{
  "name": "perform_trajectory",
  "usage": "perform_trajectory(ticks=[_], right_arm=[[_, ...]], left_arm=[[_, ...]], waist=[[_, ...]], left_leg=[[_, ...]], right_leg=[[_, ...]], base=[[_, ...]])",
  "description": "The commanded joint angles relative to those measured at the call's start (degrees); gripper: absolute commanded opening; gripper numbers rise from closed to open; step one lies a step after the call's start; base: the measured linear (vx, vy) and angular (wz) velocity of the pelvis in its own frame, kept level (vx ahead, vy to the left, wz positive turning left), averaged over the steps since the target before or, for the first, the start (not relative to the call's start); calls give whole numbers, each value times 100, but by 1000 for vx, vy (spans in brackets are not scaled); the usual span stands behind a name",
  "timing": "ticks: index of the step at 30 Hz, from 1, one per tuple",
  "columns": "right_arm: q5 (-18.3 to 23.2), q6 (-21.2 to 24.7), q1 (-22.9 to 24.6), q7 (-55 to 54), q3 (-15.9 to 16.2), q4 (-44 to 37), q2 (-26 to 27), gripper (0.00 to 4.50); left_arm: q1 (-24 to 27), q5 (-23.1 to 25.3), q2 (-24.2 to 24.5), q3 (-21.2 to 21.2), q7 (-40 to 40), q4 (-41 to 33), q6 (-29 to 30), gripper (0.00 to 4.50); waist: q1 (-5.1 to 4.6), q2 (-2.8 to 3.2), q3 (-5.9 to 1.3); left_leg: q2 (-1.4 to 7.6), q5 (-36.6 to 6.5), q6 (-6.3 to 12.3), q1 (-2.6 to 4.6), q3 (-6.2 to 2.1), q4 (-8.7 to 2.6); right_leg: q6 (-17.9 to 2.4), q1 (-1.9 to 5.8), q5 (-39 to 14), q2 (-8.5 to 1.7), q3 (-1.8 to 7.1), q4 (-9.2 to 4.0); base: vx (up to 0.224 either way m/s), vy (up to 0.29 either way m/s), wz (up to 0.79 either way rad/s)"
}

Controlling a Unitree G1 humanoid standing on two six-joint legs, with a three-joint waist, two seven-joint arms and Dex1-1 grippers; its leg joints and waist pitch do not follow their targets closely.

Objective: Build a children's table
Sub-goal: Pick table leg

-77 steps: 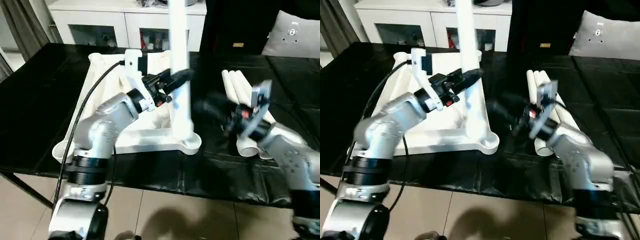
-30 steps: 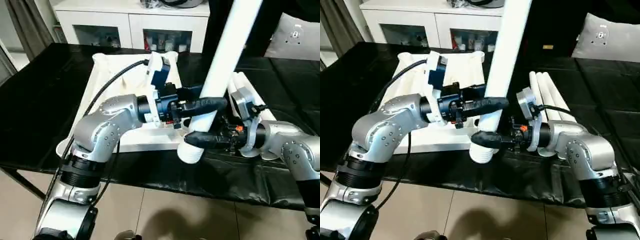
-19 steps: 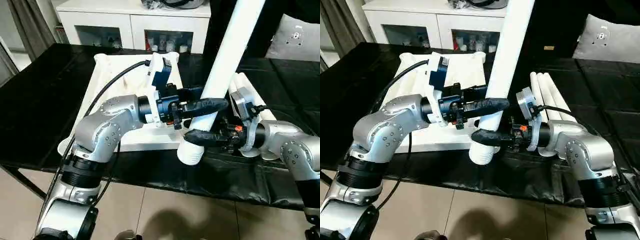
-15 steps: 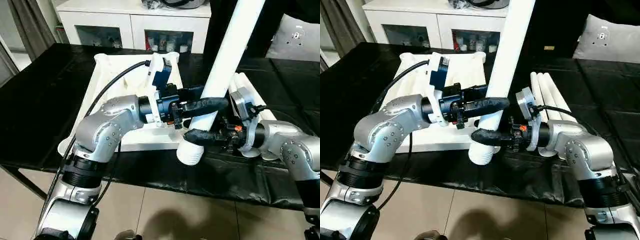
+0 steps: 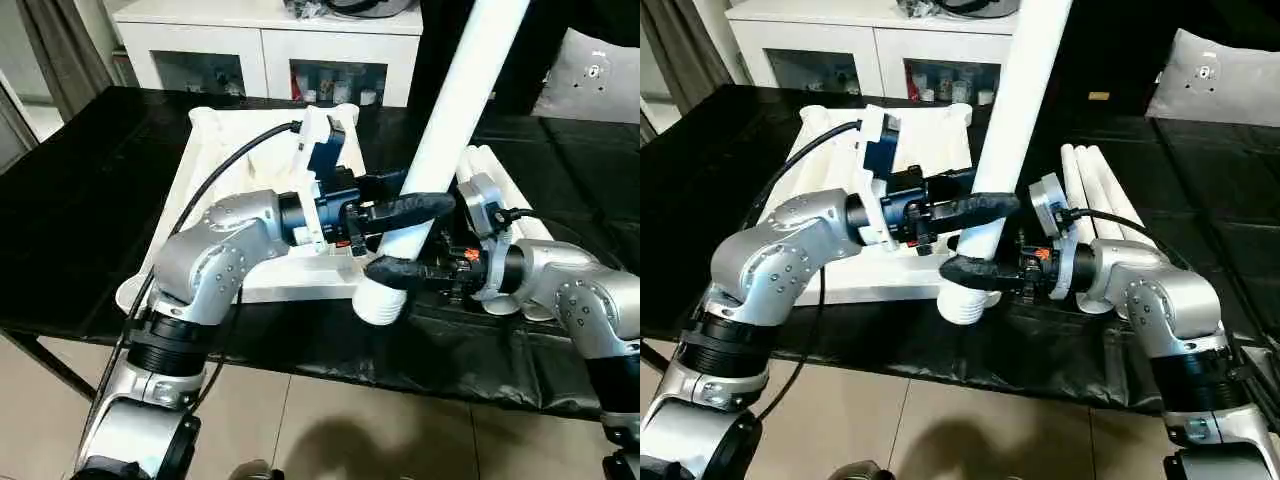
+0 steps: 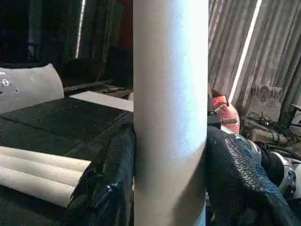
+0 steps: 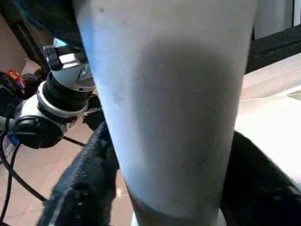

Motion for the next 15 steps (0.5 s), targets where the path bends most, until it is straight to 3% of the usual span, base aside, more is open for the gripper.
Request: perform_trajectory(ticks=[1, 3, 5, 15], right_arm=[[70, 51, -102, 18, -31, -26, -3, 310], [86, 73, -102, 31, -45, -27, 2, 310], [95, 97, -91, 47, -55, -23, 5, 276], [61, 68, -67, 58, -49, -12, -20, 203]], left_arm=[[-73, 49, 13, -23, -17, -60, -74, 184], [-71, 48, 15, -26, -30, -65, -65, 184], [-72, 58, 16, -33, -39, -65, -63, 184], [-68, 85, 59, -74, -98, -52, -69, 184]], waist=[[4, -111, -424], [7, -112, -425], [6, -114, -425], [5, -95, -422]], left_leg=[[265, -196, 383, 52, -47, -353], [264, -210, 377, 51, -45, -353], [261, -194, 380, 46, -45, -352], [264, -226, 347, 49, -50, -357]], right_leg=[[-1441, 330, -155, -430, 236, -404], [-1443, 334, -169, -432, 238, -406], [-1442, 338, -154, -431, 238, -405], [-1443, 334, -164, -432, 239, -407]], base=[[0, 0, 0], [0, 0, 0], [0, 0, 0], [0, 0, 0]])
